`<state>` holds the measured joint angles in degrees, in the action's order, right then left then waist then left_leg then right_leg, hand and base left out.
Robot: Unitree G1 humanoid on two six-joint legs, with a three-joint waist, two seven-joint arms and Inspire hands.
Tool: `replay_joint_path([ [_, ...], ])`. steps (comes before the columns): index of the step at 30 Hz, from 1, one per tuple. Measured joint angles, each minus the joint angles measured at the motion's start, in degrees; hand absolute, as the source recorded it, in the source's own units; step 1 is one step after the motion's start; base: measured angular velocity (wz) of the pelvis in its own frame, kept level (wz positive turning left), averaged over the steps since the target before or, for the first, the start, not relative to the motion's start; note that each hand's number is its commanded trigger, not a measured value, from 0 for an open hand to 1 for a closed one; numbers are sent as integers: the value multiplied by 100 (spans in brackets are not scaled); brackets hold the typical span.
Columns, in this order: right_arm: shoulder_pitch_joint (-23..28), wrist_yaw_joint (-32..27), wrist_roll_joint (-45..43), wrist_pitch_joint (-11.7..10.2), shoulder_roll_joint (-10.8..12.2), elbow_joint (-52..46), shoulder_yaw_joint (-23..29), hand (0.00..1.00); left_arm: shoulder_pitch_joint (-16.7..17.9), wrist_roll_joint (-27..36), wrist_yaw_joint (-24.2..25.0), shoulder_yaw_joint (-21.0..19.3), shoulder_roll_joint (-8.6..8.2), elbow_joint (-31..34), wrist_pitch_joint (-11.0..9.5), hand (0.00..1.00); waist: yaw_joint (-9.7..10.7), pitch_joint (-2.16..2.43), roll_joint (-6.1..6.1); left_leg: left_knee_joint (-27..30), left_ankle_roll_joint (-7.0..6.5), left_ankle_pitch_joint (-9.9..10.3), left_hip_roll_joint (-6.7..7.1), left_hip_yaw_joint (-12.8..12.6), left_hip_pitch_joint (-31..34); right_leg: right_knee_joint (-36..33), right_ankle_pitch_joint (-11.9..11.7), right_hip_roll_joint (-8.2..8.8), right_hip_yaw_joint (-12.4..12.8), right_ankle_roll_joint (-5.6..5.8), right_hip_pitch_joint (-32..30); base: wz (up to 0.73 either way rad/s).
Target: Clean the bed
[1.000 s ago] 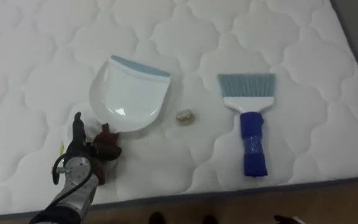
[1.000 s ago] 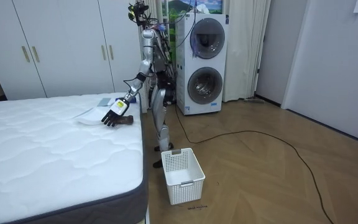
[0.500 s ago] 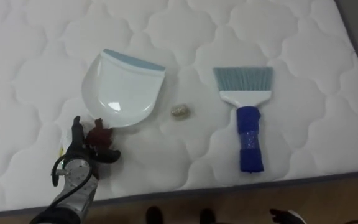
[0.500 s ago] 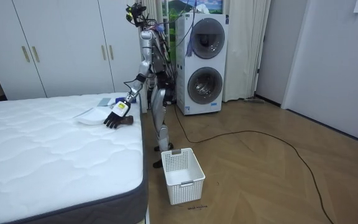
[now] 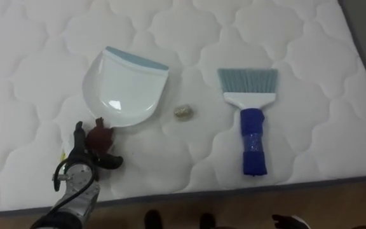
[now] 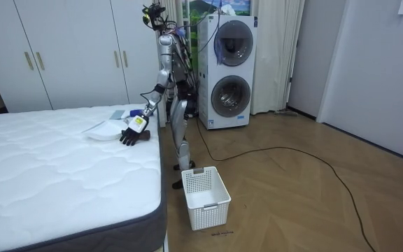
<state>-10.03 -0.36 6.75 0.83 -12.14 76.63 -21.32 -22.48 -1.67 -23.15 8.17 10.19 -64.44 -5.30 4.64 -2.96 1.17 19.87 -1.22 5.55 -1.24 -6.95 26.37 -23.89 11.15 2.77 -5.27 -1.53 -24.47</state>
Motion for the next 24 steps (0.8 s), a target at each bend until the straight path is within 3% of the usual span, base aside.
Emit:
replay_joint_path([
  [2,-3,-33,-3,-1,-3,-17,0,0,-39,22,-96,-6,46,-1,0,32,-7,0,0,5,0,0,2,0,61,-23,0,4,-2,-1,-69,0],
  [4,-3,-51,-30,0,-10,-27,3,0,-99,94,-166,-11,232,-28,-2,35,1,0,0,29,-3,1,20,-1,111,-88,26,24,0,-2,-128,0],
  [5,-3,-66,-34,0,-12,-29,2,0,-120,113,-163,-10,263,-38,-1,55,3,0,0,30,-3,1,26,-1,122,-105,33,31,1,1,-148,0],
  [6,-2,-86,-35,5,-11,-28,0,0,-171,117,-158,-8,315,-99,-1,64,2,0,-1,31,-4,1,35,0,139,-125,40,39,1,4,-173,0],
  [7,1,-86,-34,7,-10,-28,0,0,-192,118,-159,-8,332,-134,-1,97,5,0,-1,31,-5,1,42,2,142,-135,44,44,1,6,-180,0],
  [13,19,-134,-54,10,-24,-27,2,0,-247,230,-126,-3,402,-258,47,100,141,-4,-6,89,-41,24,113,-7,234,-395,177,147,3,37,-355,4],
  [18,64,-257,-31,5,-25,-43,-5,0,-533,226,101,-1,329,-691,175,100,207,-21,-27,166,-38,26,111,51,402,-409,183,126,-19,25,-477,3],
  [24,70,-347,-75,69,-28,-43,-5,0,-736,197,239,-4,381,-868,239,100,281,-37,-35,195,-36,27,119,47,556,-514,208,146,-16,12,-671,1],
])
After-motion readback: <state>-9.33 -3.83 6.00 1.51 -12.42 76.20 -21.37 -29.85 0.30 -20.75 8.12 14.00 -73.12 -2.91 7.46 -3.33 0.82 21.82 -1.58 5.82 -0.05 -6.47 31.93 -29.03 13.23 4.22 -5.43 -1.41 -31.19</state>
